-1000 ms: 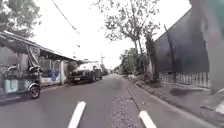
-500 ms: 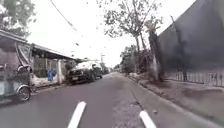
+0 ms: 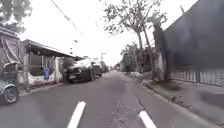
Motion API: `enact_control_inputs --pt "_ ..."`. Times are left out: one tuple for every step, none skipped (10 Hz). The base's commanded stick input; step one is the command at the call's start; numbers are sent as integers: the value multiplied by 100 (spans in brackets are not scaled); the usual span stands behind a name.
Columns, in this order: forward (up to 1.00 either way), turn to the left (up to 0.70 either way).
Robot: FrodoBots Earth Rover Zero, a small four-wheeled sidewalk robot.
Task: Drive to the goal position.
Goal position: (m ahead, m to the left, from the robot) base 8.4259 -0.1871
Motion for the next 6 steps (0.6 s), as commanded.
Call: enact_control_inputs --pt "100 0" --pt "100 0" --pt "100 0" --pt "100 0" --pt "100 0" --pt "100 0"
